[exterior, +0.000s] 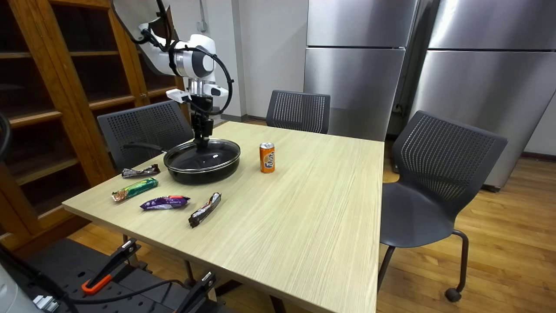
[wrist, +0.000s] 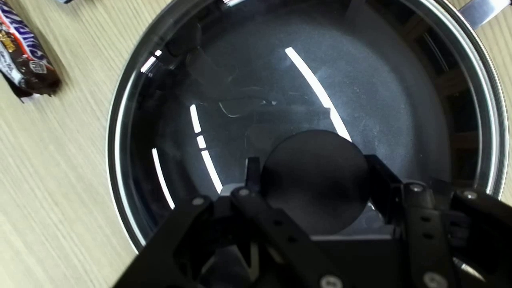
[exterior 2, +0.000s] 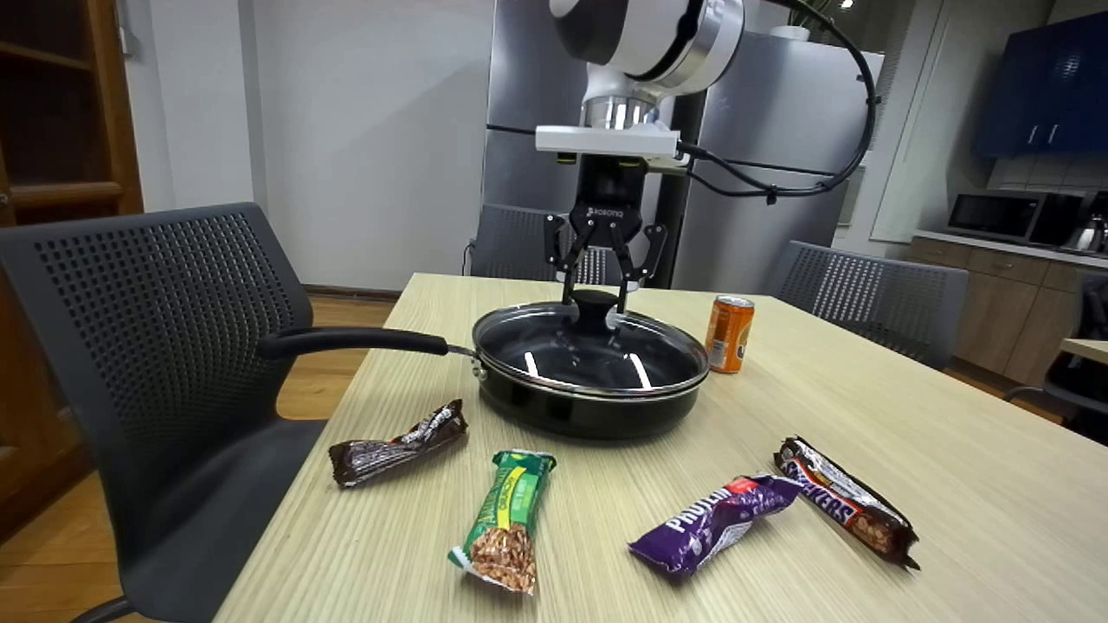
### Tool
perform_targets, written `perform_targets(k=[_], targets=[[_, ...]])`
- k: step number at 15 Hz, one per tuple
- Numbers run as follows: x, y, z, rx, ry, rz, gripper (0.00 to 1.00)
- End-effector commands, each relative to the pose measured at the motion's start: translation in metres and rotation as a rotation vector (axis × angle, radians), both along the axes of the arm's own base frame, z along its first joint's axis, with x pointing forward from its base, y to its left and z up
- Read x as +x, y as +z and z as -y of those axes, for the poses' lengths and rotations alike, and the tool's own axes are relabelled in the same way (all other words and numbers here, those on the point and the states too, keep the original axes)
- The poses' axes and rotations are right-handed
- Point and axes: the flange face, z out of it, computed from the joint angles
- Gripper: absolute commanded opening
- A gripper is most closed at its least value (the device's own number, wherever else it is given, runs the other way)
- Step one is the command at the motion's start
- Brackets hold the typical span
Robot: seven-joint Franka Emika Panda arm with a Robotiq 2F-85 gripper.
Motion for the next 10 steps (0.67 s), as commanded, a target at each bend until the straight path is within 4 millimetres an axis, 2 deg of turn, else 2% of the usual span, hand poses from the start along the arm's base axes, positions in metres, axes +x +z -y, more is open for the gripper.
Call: perform_targets(k=[1, 6, 10], targets=[[-0.003, 0.035, -0.008, -0.036, -0.012, 0.041, 0.39], [-0.004, 0.056, -0.011, -0.056, -0.022, 0.087, 0.39], [-0.005, 0.071, -0.002, -0.057, -0.039, 0.114, 0.39]])
